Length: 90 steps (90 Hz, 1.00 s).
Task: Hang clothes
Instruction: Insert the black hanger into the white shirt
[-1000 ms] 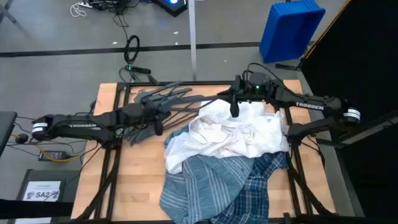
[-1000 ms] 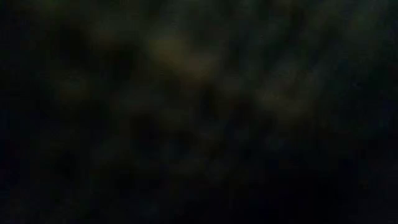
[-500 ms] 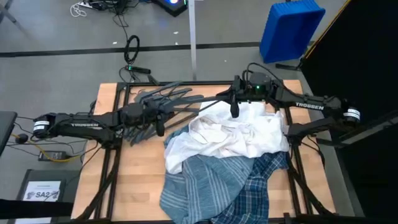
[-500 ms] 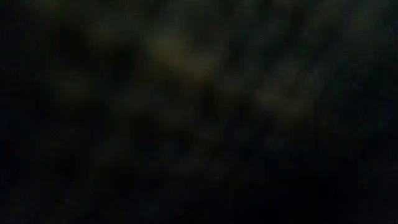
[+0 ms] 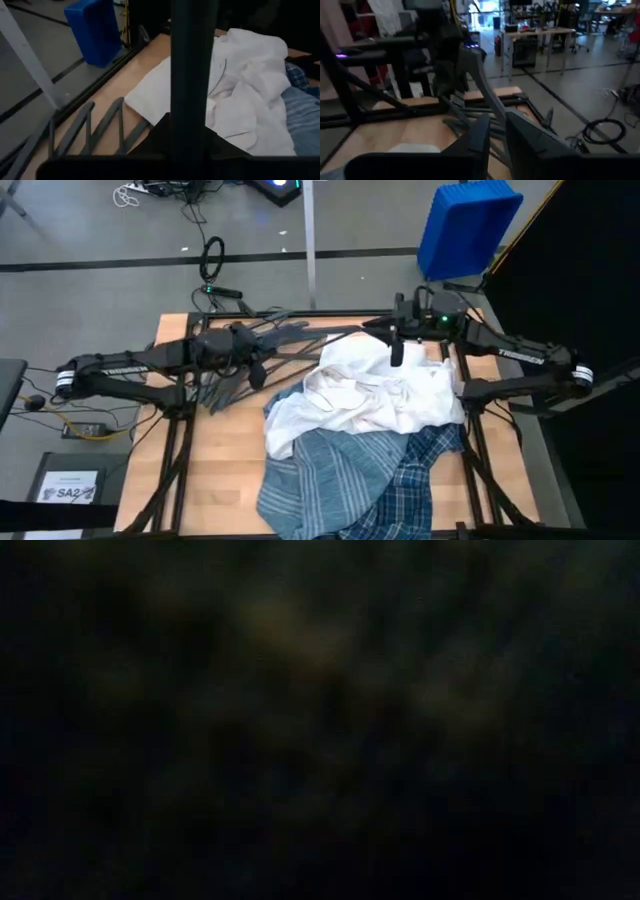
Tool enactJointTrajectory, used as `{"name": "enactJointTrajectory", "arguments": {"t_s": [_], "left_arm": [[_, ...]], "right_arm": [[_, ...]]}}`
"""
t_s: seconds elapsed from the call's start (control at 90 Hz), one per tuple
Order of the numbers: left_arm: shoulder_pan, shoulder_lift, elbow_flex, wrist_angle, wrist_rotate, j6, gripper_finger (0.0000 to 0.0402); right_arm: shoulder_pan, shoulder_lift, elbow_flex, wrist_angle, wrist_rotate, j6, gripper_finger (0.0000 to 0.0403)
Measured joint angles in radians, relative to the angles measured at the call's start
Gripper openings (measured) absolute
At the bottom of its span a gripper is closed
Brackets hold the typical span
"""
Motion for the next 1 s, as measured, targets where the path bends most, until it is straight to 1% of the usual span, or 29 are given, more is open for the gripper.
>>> {"name": "enactJointTrajectory", "arguments": {"t_s": [0.144,0.267,0.422,0.589,0.678,0.8,0.933,1.0], "left_arm": [[-0.04,0.055,0.0,0.004,0.0,-0.009,0.0008],[-0.079,0.098,0.0,0.013,0.0,-0.025,0.0008],[-0.127,0.122,0.0,0.008,0.001,-0.026,0.0008],[-0.154,0.122,0.0,-0.004,-0.001,-0.017,0.0008],[-0.162,0.121,0.0,-0.045,-0.004,-0.024,0.0008],[-0.17,0.122,0.0,-0.152,-0.036,-0.032,0.0008],[-0.169,0.121,0.0,-0.257,-0.093,-0.062,0.0008],[-0.169,0.121,0.0,-0.29,-0.106,-0.071,0.0008]], "right_arm": [[0.031,0.005,0.0,-0.003,0.003,0.002,0.0058],[0.051,0.034,0.001,0.007,0.005,0.002,0.0072],[0.072,0.102,0.001,0.006,0.006,0.008,0.0088],[0.084,0.193,0.001,-0.052,0.009,0.032,0.0104],[0.084,0.232,0.001,-0.09,0.009,0.031,0.011],[0.068,0.248,0.001,-0.182,0.015,0.031,0.0113],[0.036,0.249,0.001,-0.265,0.103,0.024,0.0111],[0.012,0.263,0.001,-0.274,0.135,0.025,0.0112]]}}
